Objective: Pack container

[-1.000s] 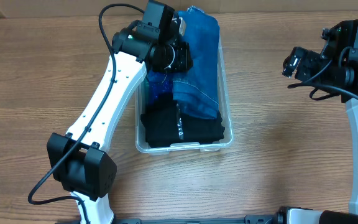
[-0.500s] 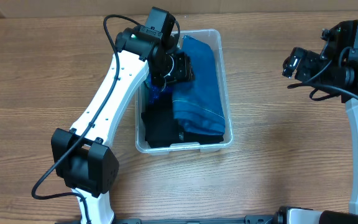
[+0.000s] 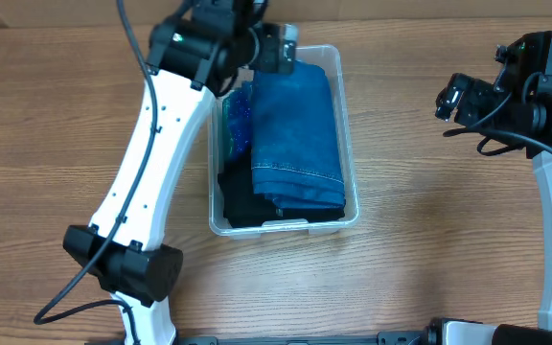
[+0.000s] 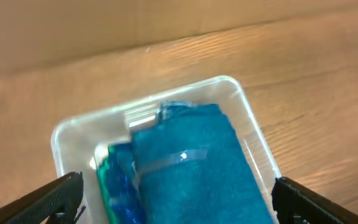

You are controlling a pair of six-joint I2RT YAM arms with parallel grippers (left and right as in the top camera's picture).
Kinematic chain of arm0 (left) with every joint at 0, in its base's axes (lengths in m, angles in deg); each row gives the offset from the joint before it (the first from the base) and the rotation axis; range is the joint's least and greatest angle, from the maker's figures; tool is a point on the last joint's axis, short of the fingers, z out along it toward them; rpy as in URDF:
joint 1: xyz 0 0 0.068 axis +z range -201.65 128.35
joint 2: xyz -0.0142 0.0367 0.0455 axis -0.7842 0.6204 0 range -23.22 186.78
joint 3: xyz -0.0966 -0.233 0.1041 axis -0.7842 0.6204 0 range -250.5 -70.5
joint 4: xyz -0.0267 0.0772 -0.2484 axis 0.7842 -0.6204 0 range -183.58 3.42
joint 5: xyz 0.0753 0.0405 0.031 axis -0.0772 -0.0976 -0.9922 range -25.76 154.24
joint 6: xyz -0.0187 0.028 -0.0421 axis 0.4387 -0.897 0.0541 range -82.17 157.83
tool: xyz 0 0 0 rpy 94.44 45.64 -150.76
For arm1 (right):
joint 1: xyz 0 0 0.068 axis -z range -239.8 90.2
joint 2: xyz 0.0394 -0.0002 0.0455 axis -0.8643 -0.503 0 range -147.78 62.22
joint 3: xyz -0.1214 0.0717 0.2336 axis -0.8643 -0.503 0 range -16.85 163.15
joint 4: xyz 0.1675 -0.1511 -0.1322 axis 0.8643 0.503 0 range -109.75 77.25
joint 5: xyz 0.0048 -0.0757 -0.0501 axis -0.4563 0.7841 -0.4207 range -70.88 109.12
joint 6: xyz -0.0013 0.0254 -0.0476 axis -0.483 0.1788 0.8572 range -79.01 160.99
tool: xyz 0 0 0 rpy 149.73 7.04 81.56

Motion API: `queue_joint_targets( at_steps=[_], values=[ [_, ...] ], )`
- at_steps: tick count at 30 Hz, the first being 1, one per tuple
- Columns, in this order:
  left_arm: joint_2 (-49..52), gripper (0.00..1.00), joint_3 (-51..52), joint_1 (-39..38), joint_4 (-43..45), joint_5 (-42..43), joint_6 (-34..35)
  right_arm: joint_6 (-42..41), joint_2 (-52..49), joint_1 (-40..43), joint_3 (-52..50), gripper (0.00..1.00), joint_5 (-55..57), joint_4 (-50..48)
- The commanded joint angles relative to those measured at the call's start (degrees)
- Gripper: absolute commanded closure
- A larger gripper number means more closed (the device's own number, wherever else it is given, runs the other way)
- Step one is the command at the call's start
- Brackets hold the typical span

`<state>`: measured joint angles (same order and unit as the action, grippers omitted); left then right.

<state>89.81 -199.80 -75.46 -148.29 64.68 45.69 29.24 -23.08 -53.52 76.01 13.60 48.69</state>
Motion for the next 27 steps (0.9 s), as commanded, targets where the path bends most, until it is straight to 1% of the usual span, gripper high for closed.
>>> queue_joint_targets(
  at_steps=[1, 2, 3, 4, 6, 8, 10, 11, 13, 16, 18, 20, 22, 24, 26, 27],
  values=[
    [2.14, 0.00, 1.49, -2.05, -0.63, -1.86, -6.84, 0.17, 0.39, -0.04, 0.04, 0.00, 0.52, -0.28],
    [3.87, 0.02, 2.43, -2.05, -2.05, -1.11, -4.72, 0.17, 0.39, -0.04, 0.04, 0.00, 0.52, -0.28],
    [5.46, 0.07, 3.37, -2.05, -3.56, -0.09, -3.45, 0.17, 0.39, -0.04, 0.04, 0.00, 0.52, -0.28],
    [7.69, 0.16, 4.46, -2.16, -6.08, 1.38, -2.16, 0.17, 0.39, -0.04, 0.04, 0.00, 0.55, -0.33],
    [12.44, 0.39, 6.03, -2.21, -12.09, 1.92, -0.76, 0.17, 0.39, -0.04, 0.04, 0.00, 0.55, -0.33],
    [16.90, 0.49, 7.74, -2.21, -15.50, 1.90, 1.11, 0.20, 0.39, -0.04, 0.04, 0.00, 0.55, -0.37],
    [21.66, 0.55, 8.85, -2.21, -17.18, 1.99, 1.46, 0.17, 0.39, -0.04, 0.04, 0.00, 0.52, -0.37],
    [23.67, 0.55, 8.85, -2.21, -17.57, 1.97, 1.44, 0.17, 0.39, -0.04, 0.04, 0.00, 0.55, -0.35],
    [24.44, 0.55, 8.85, -2.12, -17.40, 1.42, 1.38, 0.17, 0.39, -0.04, 0.04, 0.00, 0.52, -0.28],
    [22.82, 0.54, 6.84, -1.53, -17.81, 0.20, 1.38, 0.17, 0.39, -0.04, 0.04, 0.00, 0.55, -0.20],
    [20.37, 0.53, 4.37, -1.18, -18.75, 0.20, 1.44, 0.17, 0.39, -0.04, 0.04, 0.00, 0.55, -0.20],
    [16.57, 0.50, 2.03, -1.18, -19.71, 0.20, 1.44, 0.17, 0.39, -0.04, 0.04, 0.00, 0.55, -0.20],
    [10.88, 0.43, 1.57, -1.25, -19.69, -1.05, 1.42, 0.20, 0.39, -0.04, 0.04, 0.00, 0.55, -0.22],
    [7.08, 0.32, 1.57, -1.16, -20.17, -3.34, 1.55, 0.20, 0.39, -0.04, 0.04, 0.00, 0.50, -0.20],
    [1.18, 0.14, 1.57, 0.81, -20.81, -4.24, 4.07, 3.87, 0.39, -0.59, 0.04, 0.00, -0.09, -0.66],
    [-1.01, 0.09, 1.57, 2.58, -20.76, -4.20, 5.25, 4.96, 0.39, -1.27, 0.04, 0.00, -0.13, -1.62]
  ],
)
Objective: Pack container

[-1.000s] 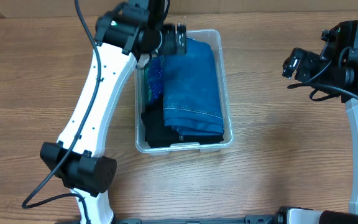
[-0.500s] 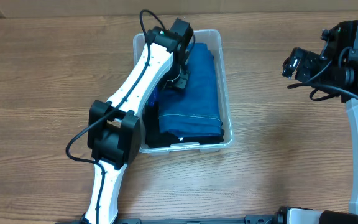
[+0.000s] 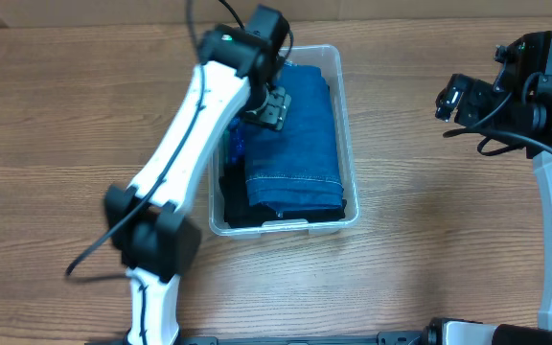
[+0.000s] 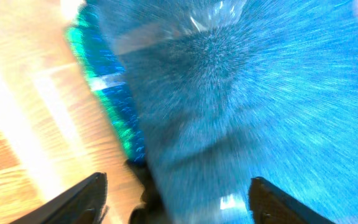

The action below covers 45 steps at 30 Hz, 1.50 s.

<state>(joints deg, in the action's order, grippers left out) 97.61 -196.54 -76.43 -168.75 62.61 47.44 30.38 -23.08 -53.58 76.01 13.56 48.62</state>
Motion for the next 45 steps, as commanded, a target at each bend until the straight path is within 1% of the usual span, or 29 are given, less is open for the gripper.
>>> queue_joint_targets(
  at_steps=[1, 2, 4, 6, 7, 11, 13, 15, 18, 20, 23, 27, 29, 32, 36, 39, 42, 43, 45],
  values=[
    [-10.36, 0.03, -1.68, 5.51, -0.26, -2.12, 4.74, 4.96, 0.39, -2.16, 0.04, 0.00, -0.09, -2.58],
    [-11.67, 0.00, -1.68, 7.96, -0.22, -2.10, 5.64, 6.10, 0.39, -3.48, 0.07, 0.00, 0.11, -3.91],
    [-12.94, 0.00, -1.68, 13.53, -0.31, -0.33, 6.14, 6.58, -0.37, -6.54, 0.07, 0.00, 1.51, -7.10],
    [-12.72, 0.00, -1.51, 19.76, -0.35, 3.85, 6.49, 7.65, -2.86, -9.11, 0.07, 0.01, 2.05, -10.01],
    [-12.37, 0.00, -1.42, 22.25, -0.37, 4.66, 7.39, 7.89, -4.17, -9.73, 0.07, 0.00, 2.03, -10.69],
    [-10.95, 0.00, -1.07, 28.85, -0.35, 4.61, 7.80, 7.87, -8.98, -10.27, 0.07, 0.00, 2.03, -13.92],
    [-10.62, 0.00, -1.07, 30.53, -0.37, 4.57, 7.61, 8.48, -8.98, -10.21, 0.07, 0.00, 1.95, -13.90],
    [-10.71, 0.00, -1.07, 31.80, -0.50, 4.13, 3.21, 11.13, -8.31, -10.23, 0.09, 0.00, 0.76, -12.24],
    [-11.43, 0.00, -1.07, 32.02, -2.27, 2.27, 1.79, 10.80, -6.64, -10.23, 0.07, 0.00, 0.74, -9.73],
    [-12.26, 0.00, -1.07, 31.93, -4.24, 2.29, 0.04, 9.09, -4.48, -10.21, 0.07, 0.00, 0.87, -8.74],
    [-14.80, 0.00, -1.07, 31.82, -5.03, 3.13, -2.67, 7.54, -1.18, -10.23, 0.00, 0.00, 0.94, -8.00],
    [-21.44, 0.00, 1.92, 31.85, -4.31, 3.13, -3.32, 7.39, 4.94, -10.23, -3.72, 0.00, 0.96, -8.63],
    [-25.86, 0.00, 5.99, 31.82, -2.97, 3.13, -3.87, 7.39, 8.79, -10.21, -7.41, 0.00, 0.96, -10.27],
    [-35.26, 0.00, 18.25, 31.85, 2.29, 3.13, -3.87, 6.23, 16.39, -10.21, -15.32, 0.00, 0.96, -13.38],
    [-51.36, 0.00, 39.45, 31.85, 11.50, 3.15, -5.44, 6.12, 28.44, -10.21, -26.88, 0.00, 0.98, -16.33],
    [-64.17, 0.00, 52.22, 31.85, 17.59, 3.21, -6.82, 6.14, 37.24, -10.23, -33.62, 0.00, 1.03, -17.25],
    [-75.63, 0.00, 61.09, 31.87, 20.98, 2.12, -4.24, 6.10, 45.53, -10.23, -37.53, 0.00, 1.44, -14.05],
    [-78.62, 0.00, 63.23, 31.87, 20.94, 2.12, -4.24, 6.08, 46.60, -10.23, -37.53, 0.00, 1.40, -12.39],
    [-81.44, 0.00, 65.00, 31.87, 20.65, 3.13, -4.26, 6.10, 47.25, -10.23, -37.53, 0.00, 1.40, -9.16]
  ],
)
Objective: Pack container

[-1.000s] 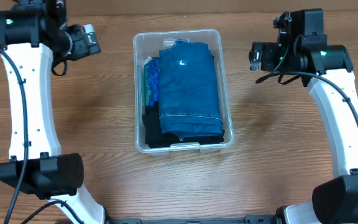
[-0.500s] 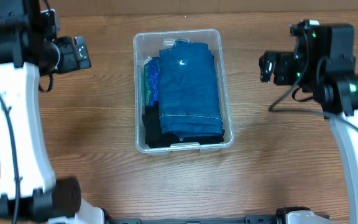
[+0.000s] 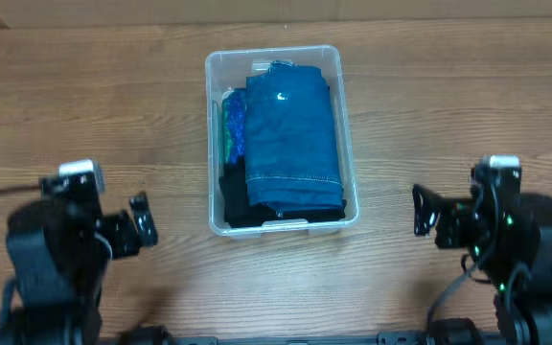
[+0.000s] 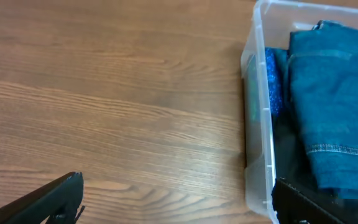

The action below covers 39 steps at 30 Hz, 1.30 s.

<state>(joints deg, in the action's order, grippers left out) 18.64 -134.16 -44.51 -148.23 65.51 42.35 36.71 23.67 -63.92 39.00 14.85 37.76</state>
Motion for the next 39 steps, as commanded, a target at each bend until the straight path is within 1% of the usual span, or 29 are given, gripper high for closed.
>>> queue_joint_targets(
  at_steps=[1, 5, 13, 17, 19, 22, 25, 29, 30, 33, 34, 35, 37, 39],
  values=[
    [-2.58, 0.00, 2.60, -0.04, -0.76, 0.22, 0.81, -0.24, 0.44, 0.11, -0.52, 0.00, 0.11, 2.60],
    [-2.01, 0.00, 2.62, -0.04, -2.93, 0.22, 0.81, -0.24, 0.44, 0.11, -0.52, 0.00, 0.11, 3.39],
    [-1.86, 0.00, 2.62, -0.04, -3.02, 0.22, 0.81, -0.24, 0.48, 0.11, -0.52, 0.00, 0.13, 4.02],
    [-1.86, 0.00, 2.62, -0.04, -3.02, 0.22, 0.81, 0.46, 4.94, -0.13, -1.79, 0.00, 0.33, 2.40],
    [-1.86, 0.00, 2.62, -0.04, -3.02, 0.22, 0.81, 1.75, 10.16, -0.90, -6.16, 0.00, 0.31, -2.10],
    [-1.86, 0.00, 2.62, -0.04, -3.02, 0.22, 0.81, 2.67, 23.08, -2.14, -18.97, 0.00, 0.28, -13.86],
    [-1.86, 0.00, 2.62, -0.04, -3.02, 0.22, 0.81, 2.60, 32.61, -2.69, -30.42, 0.00, 0.09, -25.31],
    [-1.86, 0.00, 2.60, -0.04, -3.02, 0.22, 0.81, 2.86, 37.92, -2.69, -40.48, 0.00, 0.35, -38.80],
    [-1.86, 0.00, 2.62, -0.04, -3.02, 0.22, 0.81, 3.30, 38.38, -2.67, -45.24, 0.00, 0.79, -46.69],
    [-1.86, 0.00, 2.62, -0.04, -3.02, 0.22, 0.81, 4.96, 38.38, -2.69, -51.89, 0.00, 0.74, -58.12],
    [-1.86, 0.00, 2.62, -0.04, -3.02, 0.22, 0.81, 6.43, 38.38, -2.69, -53.83, 0.00, 0.74, -60.43],
    [-1.86, 0.00, 2.62, -0.04, -3.02, 0.22, 0.81, 8.17, 38.38, -2.69, -55.47, 0.00, 0.83, -60.74],
    [-1.86, 0.00, 2.62, -0.04, -3.02, 0.22, 0.81, 10.45, 38.40, -2.69, -55.39, 0.00, 0.68, -56.50],
    [-1.86, 0.00, 2.62, -0.04, -3.02, 0.22, 0.81, 10.54, 38.38, -2.69, -55.39, 0.00, 0.72, -52.81]
  ],
)
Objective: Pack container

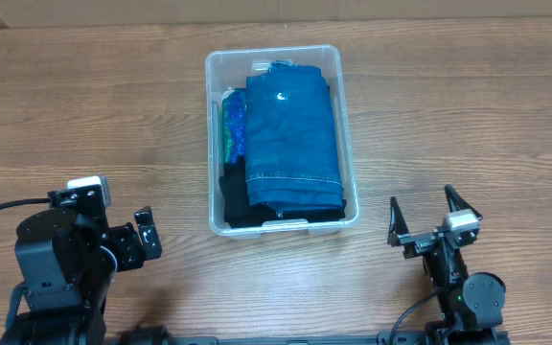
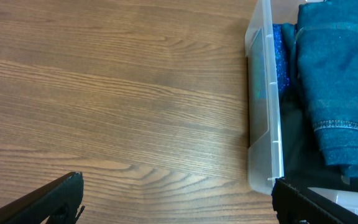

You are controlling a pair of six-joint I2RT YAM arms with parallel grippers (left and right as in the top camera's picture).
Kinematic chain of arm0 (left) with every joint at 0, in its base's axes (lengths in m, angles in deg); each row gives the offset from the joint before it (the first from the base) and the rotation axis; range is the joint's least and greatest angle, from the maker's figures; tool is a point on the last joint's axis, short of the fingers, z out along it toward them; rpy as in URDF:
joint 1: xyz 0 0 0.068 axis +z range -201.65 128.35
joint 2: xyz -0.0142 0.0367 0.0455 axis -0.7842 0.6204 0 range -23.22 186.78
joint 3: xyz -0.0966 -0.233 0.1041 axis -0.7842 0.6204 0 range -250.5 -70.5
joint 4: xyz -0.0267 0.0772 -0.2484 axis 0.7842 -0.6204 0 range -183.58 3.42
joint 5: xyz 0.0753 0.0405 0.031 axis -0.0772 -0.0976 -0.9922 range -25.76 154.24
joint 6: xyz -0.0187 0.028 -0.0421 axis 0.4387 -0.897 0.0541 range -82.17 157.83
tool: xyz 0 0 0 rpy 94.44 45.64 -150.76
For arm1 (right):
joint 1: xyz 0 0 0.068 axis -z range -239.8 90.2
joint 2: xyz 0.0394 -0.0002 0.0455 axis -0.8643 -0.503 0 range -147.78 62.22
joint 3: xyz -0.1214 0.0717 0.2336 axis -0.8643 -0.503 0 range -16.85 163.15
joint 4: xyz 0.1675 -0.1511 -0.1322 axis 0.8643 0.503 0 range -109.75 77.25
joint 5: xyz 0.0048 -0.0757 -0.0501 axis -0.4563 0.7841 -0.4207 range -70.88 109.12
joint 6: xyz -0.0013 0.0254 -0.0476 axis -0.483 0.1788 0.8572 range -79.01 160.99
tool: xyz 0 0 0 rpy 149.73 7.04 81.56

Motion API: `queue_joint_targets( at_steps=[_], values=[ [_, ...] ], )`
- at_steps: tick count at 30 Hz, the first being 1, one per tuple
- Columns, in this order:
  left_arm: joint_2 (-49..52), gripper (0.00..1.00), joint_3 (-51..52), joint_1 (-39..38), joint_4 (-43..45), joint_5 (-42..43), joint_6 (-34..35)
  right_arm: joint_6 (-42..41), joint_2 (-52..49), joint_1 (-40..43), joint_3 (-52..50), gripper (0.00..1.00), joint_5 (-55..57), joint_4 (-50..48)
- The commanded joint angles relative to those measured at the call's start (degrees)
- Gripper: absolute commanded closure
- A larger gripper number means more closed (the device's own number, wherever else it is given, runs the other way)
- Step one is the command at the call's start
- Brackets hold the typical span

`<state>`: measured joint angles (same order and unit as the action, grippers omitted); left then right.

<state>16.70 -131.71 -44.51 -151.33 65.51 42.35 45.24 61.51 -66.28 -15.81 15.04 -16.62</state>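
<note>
A clear plastic container (image 1: 351, 196) stands at the middle back of the table. Inside it, folded blue jeans (image 1: 293, 134) lie on top of a black garment (image 1: 233, 203), with a sparkly blue-green item (image 1: 234, 125) along the left wall. The left wrist view shows the container's left wall (image 2: 263, 106) and the jeans (image 2: 340, 74). My left gripper (image 1: 145, 236) (image 2: 178, 205) is open over bare wood, left of the container's front corner. At the front right, my right gripper (image 1: 423, 218) is open and holds nothing, well apart from the container.
The wooden table (image 1: 84, 105) spreads to either side of the container. Both arm bases sit at the front edge, and a cable runs off to the left of the left arm.
The right arm has dropped back toward the front edge and now shows smaller there. The left arm has shifted slightly back and down. The container's contents have not changed.
My left gripper was open over the far end of the container with the jeans inside, the right arm raised at the right. Then the left gripper was down on the jeans. Later both arms were back near the front edge, grippers open, and now sit lower still.
</note>
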Motion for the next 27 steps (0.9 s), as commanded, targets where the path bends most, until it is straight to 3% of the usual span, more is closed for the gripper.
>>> queue_joint_targets(
  at_steps=[1, 27],
  values=[
    [0.09, 0.00, 0.17, -0.04, 0.09, 0.22, 0.81, 1.99, 0.57, -0.33, -0.57, 0.00, 0.57, 1.55],
    [0.02, 0.00, 0.17, -0.04, 0.07, 0.22, 0.81, 1.16, 0.55, -0.33, -0.57, 0.00, 0.55, 1.46]
  ],
)
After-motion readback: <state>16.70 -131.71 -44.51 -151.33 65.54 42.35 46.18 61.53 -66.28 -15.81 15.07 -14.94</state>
